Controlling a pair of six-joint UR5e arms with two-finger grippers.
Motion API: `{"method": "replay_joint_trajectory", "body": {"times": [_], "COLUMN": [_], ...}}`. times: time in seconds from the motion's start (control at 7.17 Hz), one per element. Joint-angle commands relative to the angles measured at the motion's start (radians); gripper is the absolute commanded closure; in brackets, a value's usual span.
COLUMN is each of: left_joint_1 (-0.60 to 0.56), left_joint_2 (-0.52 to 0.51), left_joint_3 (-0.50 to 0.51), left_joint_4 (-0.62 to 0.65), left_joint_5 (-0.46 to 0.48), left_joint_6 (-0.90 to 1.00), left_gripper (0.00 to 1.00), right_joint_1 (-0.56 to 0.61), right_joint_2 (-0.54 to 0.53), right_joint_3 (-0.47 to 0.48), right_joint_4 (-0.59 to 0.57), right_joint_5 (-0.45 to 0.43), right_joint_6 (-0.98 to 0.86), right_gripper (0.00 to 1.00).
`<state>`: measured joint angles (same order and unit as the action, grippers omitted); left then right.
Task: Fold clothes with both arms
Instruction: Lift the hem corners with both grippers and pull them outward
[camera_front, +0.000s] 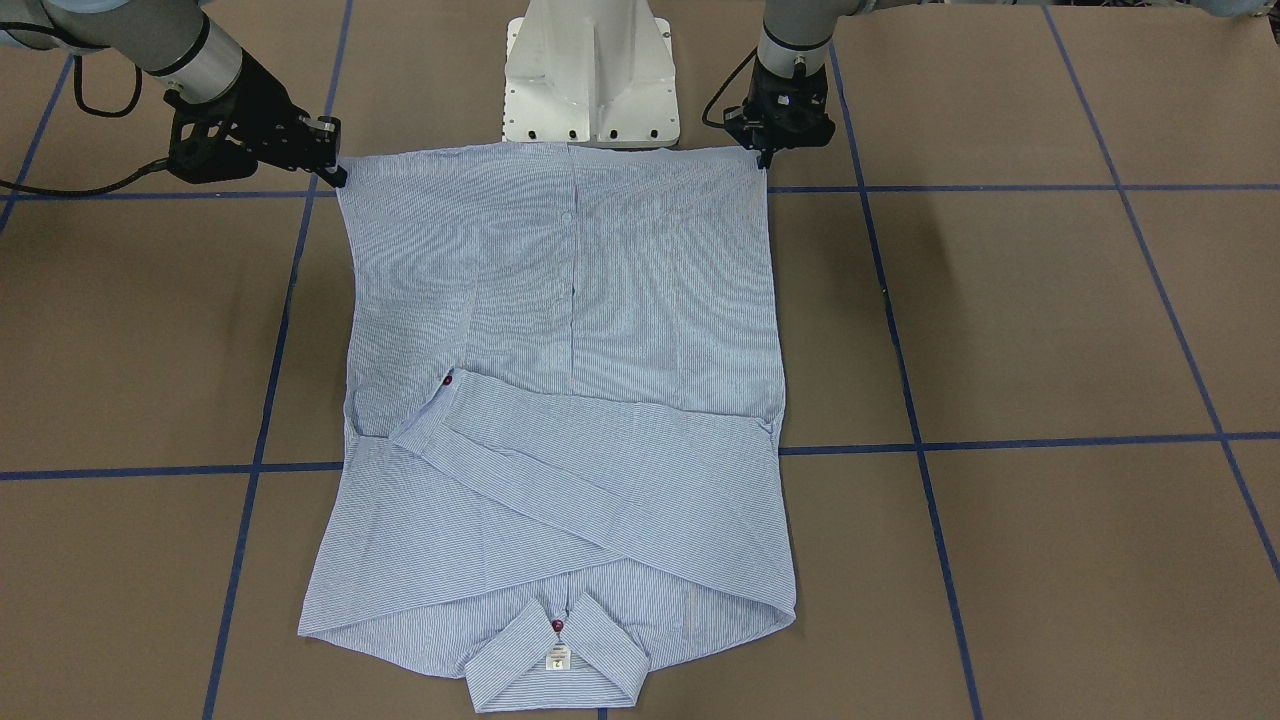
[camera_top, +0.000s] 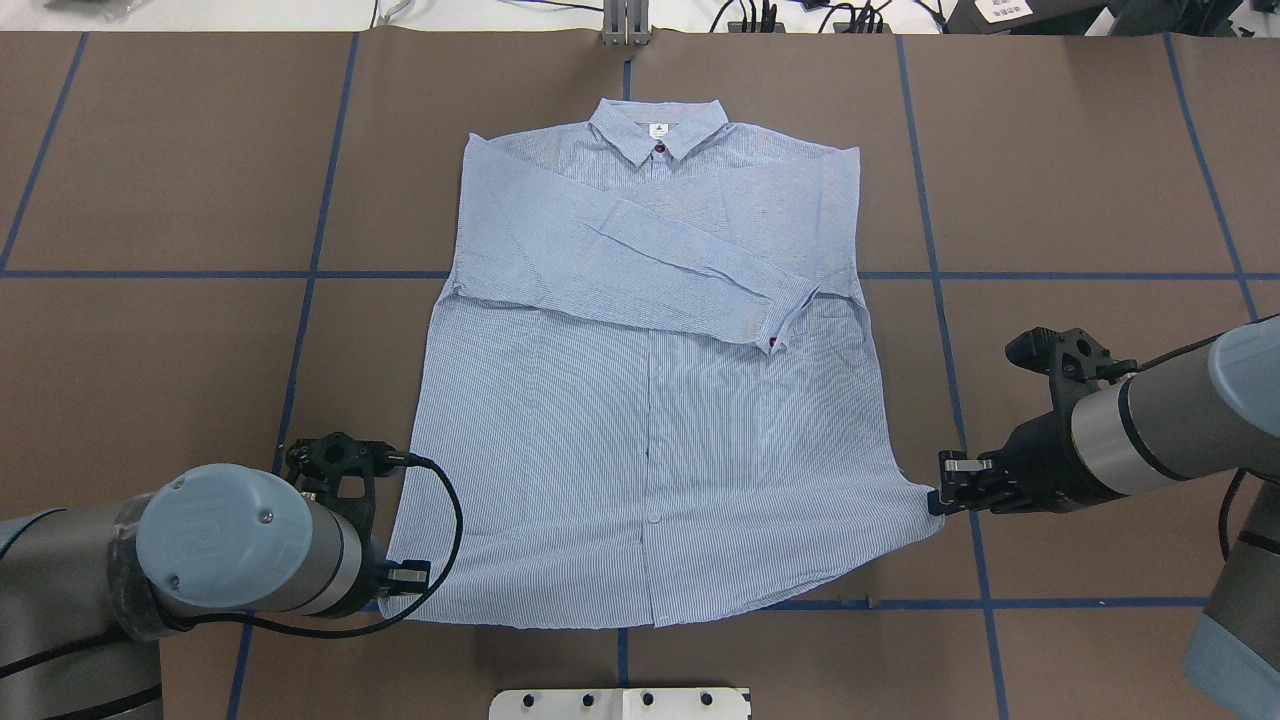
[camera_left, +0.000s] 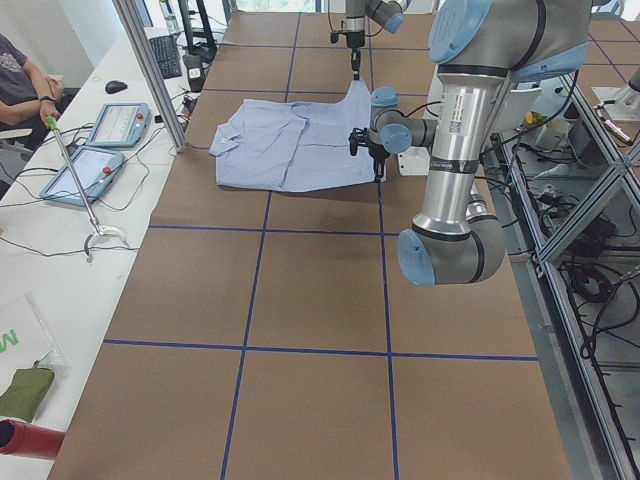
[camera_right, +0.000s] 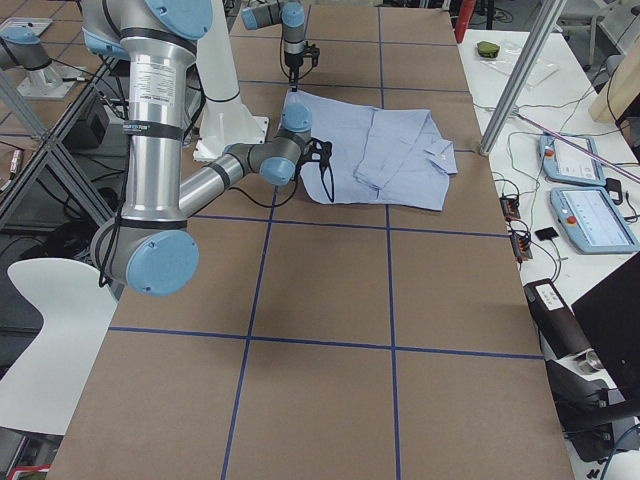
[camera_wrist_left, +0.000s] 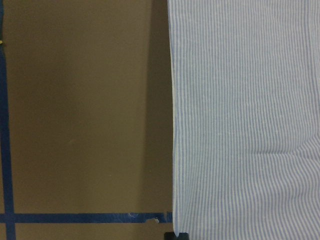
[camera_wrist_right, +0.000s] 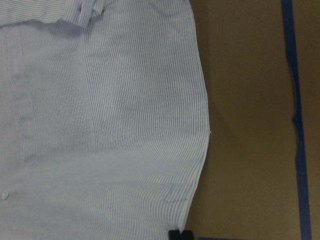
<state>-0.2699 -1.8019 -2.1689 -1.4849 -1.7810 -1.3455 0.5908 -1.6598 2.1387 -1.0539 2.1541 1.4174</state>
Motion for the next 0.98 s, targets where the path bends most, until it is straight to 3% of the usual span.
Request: {"method": "replay_joint_trajectory", "body": {"times": [0.0,0.42,0.84], "left_joint_1": [-0.002,-0.002,-0.002], "left_joint_2": [-0.005,0.002,0.007], "left_joint_3": [-0.006,-0.058,-0.153], "left_joint_4": [0.0,0.0,0.053], "left_joint_5": [0.0,-0.003,-0.087], "left_joint_6": [0.005,0.005,-0.001], "left_gripper": [1.0,1.0,1.0], "right_joint_1": [0.006,0.084,0.156], "right_joint_2": [0.0,-0.004,-0.049], "right_joint_3": [0.001,0.01,0.013], "right_joint_4": [0.0,0.036,0.141], "right_joint_5": [0.001,0.133,0.286], "right_joint_6": [0.0,-0.002,0.0], "right_gripper": [1.0,1.0,1.0]}}
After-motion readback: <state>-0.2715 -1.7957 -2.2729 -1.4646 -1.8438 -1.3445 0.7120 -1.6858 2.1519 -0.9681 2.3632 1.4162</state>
